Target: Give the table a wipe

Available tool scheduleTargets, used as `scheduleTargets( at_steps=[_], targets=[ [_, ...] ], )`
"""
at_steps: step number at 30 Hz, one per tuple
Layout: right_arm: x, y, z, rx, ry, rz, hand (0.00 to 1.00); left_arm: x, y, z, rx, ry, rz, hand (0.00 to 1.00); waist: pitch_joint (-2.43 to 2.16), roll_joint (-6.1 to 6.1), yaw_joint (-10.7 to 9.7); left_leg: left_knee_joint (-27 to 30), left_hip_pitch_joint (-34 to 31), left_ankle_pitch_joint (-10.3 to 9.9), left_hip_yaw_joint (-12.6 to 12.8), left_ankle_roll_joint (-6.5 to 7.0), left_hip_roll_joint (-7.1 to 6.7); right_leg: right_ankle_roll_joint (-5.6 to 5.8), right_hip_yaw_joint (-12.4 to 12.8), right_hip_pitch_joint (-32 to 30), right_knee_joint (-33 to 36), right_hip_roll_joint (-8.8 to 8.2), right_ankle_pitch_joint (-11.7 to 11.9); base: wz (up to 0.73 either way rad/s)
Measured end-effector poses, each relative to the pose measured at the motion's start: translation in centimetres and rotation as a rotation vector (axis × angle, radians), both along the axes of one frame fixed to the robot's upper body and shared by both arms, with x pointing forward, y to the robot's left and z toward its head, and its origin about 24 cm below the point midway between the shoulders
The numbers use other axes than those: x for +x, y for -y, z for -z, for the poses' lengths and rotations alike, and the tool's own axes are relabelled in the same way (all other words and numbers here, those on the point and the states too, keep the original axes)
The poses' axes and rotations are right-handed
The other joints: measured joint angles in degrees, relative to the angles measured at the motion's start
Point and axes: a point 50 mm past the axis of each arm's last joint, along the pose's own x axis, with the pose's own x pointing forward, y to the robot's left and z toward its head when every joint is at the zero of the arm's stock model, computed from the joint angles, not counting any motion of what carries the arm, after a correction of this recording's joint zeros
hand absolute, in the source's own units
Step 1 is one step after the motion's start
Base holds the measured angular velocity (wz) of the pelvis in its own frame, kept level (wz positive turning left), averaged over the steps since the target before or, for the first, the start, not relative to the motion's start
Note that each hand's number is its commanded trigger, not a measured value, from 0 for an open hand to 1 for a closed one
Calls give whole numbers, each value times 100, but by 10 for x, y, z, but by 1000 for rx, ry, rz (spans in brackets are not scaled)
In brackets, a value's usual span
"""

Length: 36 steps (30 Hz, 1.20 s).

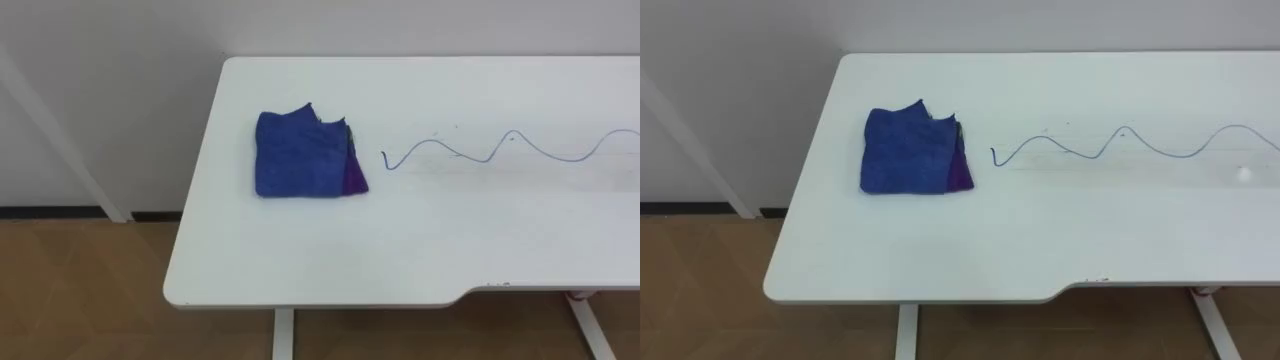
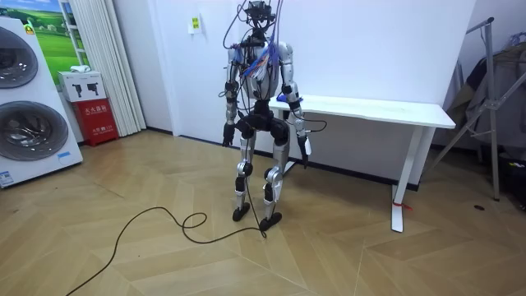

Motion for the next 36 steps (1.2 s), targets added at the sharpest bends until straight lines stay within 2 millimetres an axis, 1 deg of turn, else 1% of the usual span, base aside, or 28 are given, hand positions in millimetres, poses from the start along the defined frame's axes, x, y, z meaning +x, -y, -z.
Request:
scheduleTargets(
  at_steps=[8,10,14,17,20,22,23,25,26,27,28,29,30,31,32,33,34,35,36],
  targets=[
    [1,-1,0,4,9,-13,0,0,0,0,-2,4,1,0,1,6,-5,0,-20,0,0,0,0,0,5,-9,-9,-6,0,0],
    [4,-1,0,5,16,-16,0,1,0,0,-3,10,3,0,-4,14,19,0,-19,0,6,0,0,0,11,-9,-14,-6,0,0],
    [7,-1,0,9,34,-16,0,2,0,0,-4,16,4,0,-9,39,0,1,-12,0,5,0,0,0,13,-6,-12,2,0,0],
    [3,-1,0,10,18,-2,0,-1,0,0,-4,7,1,0,-11,49,3,-1,15,0,-1,0,0,0,28,14,-7,5,0,-1],
    [-4,-1,1,16,3,70,0,-4,-1,0,-4,-1,-14,0,-15,40,-3,-15,44,0,-6,0,1,0,38,30,-2,-3,0,0],
    [-13,2,1,13,-9,202,0,-7,-4,-1,1,-8,-33,0,-13,20,-34,-17,71,0,-6,0,-4,4,32,60,-19,-7,-3,0],
    [-17,2,0,10,-14,240,0,-8,-5,-1,2,-8,-41,0,-12,19,-43,-17,90,-1,-6,1,-6,6,30,65,-20,-8,-4,0],
    [-31,6,-1,-8,-18,406,0,-12,-9,-2,5,-16,-87,0,-7,-8,-59,-17,94,-2,-31,1,-8,9,34,92,-23,-10,-6,0],
    [-33,7,-1,-11,-13,460,0,-13,-11,-3,7,-15,-106,0,-2,-22,-78,-17,90,-2,-32,1,-8,10,29,91,-22,-10,-7,5],
    [-39,11,-3,-21,-1,576,0,-15,-17,-4,19,-14,-143,0,-11,-64,-132,-17,82,-2,-35,1,-8,11,5,90,-22,-11,-8,6],
    [-45,19,-6,-39,12,687,0,-18,-23,-6,35,-14,-172,0,-5,-68,-173,-17,83,-2,-36,1,-8,12,5,90,-21,-9,-10,3],
    [-48,23,-7,-52,20,734,0,-19,-26,-7,44,-15,-177,0,-4,-77,-199,-16,83,-2,-37,1,-9,12,9,90,-20,-8,-10,0],
    [-51,35,-12,-87,43,821,0,-23,-34,-10,62,-13,-206,0,-25,-124,-296,-17,85,-2,-46,1,-10,12,18,93,-18,-1,-10,0],
    [-53,50,-18,-127,74,909,0,-25,-42,-13,83,-11,-235,0,-27,-142,-358,-16,88,-2,-45,1,-11,12,23,93,-12,0,-10,0],
    [-54,60,-22,-152,92,948,0,-25,-47,-15,96,-9,-243,0,-34,-165,-391,-17,86,-2,-54,1,-14,13,21,93,-12,-4,-9,0],
    [-54,80,-31,-208,135,1006,0,-26,-56,-18,122,0,-260,0,-32,-185,-469,-20,85,-2,-62,1,-16,13,14,93,-10,-4,-10,0],
    [-51,99,-40,-269,181,1043,0,-23,-66,-23,147,21,-275,0,-33,-219,-498,-22,87,-2,-53,1,-16,13,31,81,-6,-8,-9,0],
    [-50,108,-45,-299,198,1052,0,-21,-70,-25,159,31,-277,0,-36,-242,-509,-21,87,-2,-65,1,-14,13,33,81,-5,-7,-9,-4],
    [-46,123,-54,-359,222,1047,0,-16,-78,-28,178,45,-269,0,-39,-300,-525,-9,83,-2,-76,1,-10,12,28,76,4,-3,-9,-6]
  ],
)
